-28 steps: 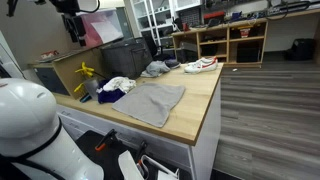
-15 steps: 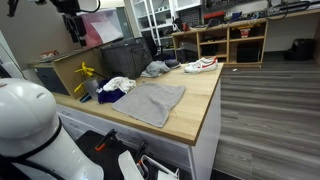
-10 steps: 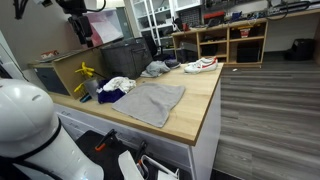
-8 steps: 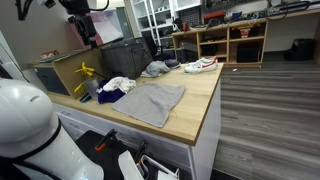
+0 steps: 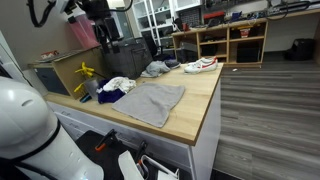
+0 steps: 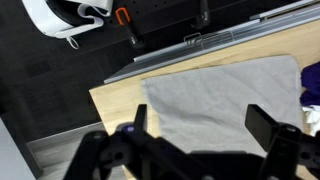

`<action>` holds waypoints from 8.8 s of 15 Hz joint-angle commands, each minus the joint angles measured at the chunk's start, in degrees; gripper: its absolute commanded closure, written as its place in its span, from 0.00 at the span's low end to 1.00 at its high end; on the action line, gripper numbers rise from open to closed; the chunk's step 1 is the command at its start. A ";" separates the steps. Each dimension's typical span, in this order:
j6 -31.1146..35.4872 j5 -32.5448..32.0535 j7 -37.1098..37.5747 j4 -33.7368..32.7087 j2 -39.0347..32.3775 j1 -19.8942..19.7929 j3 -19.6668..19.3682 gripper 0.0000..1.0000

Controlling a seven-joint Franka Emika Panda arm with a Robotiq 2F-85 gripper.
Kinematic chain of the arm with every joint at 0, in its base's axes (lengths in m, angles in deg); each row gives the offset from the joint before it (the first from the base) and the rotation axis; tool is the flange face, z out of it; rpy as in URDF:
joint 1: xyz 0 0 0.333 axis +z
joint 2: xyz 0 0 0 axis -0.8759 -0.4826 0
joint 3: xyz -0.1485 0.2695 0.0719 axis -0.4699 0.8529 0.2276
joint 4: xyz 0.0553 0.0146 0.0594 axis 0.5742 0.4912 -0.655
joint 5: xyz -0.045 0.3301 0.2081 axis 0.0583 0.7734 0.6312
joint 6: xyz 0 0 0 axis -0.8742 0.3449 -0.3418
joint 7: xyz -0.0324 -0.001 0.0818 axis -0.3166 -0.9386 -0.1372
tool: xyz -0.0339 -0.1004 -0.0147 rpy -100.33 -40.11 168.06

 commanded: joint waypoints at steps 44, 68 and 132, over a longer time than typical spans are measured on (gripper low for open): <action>47.76 -26.83 16.06 10.80 -49.08 -8.09 -8.44 0.00; 55.16 -21.62 15.81 5.79 -58.78 1.25 -15.41 0.00; 47.90 -2.34 22.96 7.61 -45.57 17.18 11.05 1.00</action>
